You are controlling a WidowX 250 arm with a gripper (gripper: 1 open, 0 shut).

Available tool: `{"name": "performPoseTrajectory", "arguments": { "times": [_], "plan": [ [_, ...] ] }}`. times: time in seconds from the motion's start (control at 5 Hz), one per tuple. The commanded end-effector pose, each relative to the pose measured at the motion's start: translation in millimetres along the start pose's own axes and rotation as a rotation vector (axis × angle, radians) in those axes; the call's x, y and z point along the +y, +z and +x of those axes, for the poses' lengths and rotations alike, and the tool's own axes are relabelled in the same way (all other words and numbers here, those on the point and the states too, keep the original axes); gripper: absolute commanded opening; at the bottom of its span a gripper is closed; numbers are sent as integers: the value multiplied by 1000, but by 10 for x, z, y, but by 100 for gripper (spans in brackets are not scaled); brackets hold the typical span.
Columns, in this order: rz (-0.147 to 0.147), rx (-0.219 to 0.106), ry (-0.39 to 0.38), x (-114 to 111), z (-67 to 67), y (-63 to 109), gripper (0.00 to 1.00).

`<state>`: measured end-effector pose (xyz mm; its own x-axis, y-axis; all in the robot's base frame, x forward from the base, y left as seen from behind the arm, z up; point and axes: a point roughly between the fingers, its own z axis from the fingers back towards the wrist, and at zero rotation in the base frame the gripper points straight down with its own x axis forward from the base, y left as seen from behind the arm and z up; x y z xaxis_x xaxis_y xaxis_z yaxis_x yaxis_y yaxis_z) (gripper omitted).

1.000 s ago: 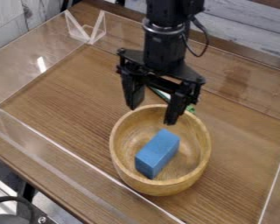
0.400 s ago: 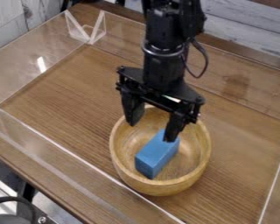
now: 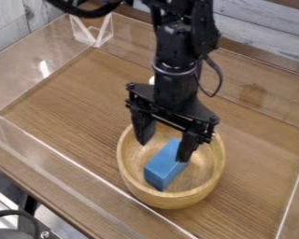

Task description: Remove the blue block from inside the brown bowl and put it on the table

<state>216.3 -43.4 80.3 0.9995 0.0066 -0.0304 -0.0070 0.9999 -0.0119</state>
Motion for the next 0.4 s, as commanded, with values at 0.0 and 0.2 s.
{"name": "performPoseTrajectory", "arguments": {
  "times": [0.0,0.2],
  "plan": [
    [-15,-45,-16,-49,45,48,100],
    [-20,-44,-20,-61,44,4,100]
  ]
}}
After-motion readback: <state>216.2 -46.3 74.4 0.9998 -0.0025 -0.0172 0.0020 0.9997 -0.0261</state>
